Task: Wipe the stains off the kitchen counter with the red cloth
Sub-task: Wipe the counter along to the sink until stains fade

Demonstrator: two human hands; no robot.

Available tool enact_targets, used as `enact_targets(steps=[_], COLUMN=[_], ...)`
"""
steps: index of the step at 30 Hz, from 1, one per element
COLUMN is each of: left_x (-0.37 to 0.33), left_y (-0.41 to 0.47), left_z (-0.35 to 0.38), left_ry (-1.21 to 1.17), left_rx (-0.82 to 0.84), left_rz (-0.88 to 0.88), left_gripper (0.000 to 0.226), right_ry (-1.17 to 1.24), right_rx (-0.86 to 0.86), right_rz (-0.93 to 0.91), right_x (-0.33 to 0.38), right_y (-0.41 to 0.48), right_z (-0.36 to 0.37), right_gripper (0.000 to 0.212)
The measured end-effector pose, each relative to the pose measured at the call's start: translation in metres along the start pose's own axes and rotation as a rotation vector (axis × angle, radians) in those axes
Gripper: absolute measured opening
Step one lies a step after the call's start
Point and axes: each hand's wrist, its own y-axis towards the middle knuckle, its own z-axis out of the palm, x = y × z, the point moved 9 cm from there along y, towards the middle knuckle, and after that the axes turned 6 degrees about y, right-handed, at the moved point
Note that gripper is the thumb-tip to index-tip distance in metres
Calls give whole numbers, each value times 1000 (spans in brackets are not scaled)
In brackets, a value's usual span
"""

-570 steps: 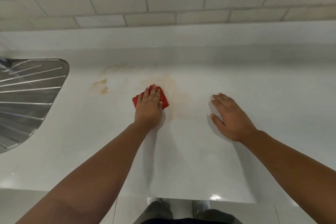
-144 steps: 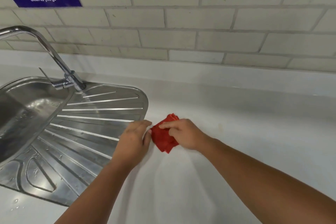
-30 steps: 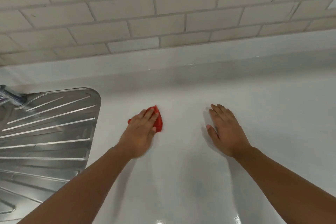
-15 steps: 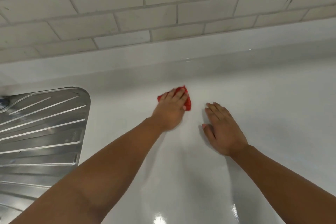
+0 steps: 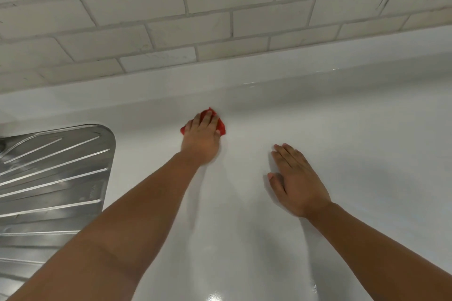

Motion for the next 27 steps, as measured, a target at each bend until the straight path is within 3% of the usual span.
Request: enact_targets(steps=[5, 10, 13, 16, 18, 20, 24, 27], left_x=[-79, -60, -13, 22, 9, -19, -36, 18], left_y=[-24, -82, -92, -73, -63, -70, -128, -162], left_z=[2, 9, 9, 9, 6, 3, 9, 13], left_ry=[-7, -70, -69, -87, -65, -73, -114, -128], left_rx=[15, 6, -15, -25, -33, -37, 11, 5], left_rz=[280, 436, 366, 94, -42, -12, 244, 175], left_gripper=[55, 54, 56, 60, 56, 55, 56, 57], right_ry=[-9, -20, -26, -58, -88, -75, 25, 54], right_rx=[-3, 2, 12, 30, 42, 49, 67, 95], right_rz=[7, -15, -20, -26, -31, -41, -112, -167], right_x=[0, 3, 6, 10, 11, 16, 51, 92], right_y=[0, -1, -1, 0, 1, 2, 16, 34], right_z=[0, -2, -3, -4, -4, -6, -7, 5], right_gripper=[71, 67, 65, 65, 67, 70, 73, 71])
